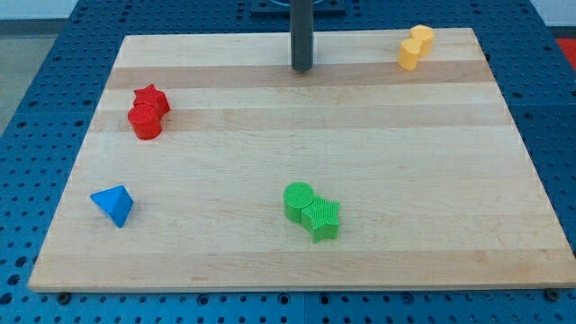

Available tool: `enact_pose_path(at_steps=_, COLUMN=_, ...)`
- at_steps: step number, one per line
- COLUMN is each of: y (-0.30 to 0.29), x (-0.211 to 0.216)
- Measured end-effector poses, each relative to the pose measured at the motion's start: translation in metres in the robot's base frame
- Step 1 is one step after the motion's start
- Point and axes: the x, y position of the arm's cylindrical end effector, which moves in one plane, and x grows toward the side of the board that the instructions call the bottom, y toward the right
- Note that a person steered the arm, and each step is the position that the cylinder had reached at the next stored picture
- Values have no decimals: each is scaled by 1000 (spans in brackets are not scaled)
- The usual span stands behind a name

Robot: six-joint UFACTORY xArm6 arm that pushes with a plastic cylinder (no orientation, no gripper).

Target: Push your arm away from the blue cube

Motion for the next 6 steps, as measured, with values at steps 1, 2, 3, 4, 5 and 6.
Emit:
enact_pose_path(at_steps=1, y=0, x=14)
enact_pose_path(at_steps=2, y=-3, x=54)
enact_pose_path(at_steps=3, y=-17, x=88)
enact_pose_path(at_steps=4, y=-41, x=117)
enact_pose_path(at_steps=5, y=-63, x=148)
enact_pose_path(at_steps=6, y=-79, x=180)
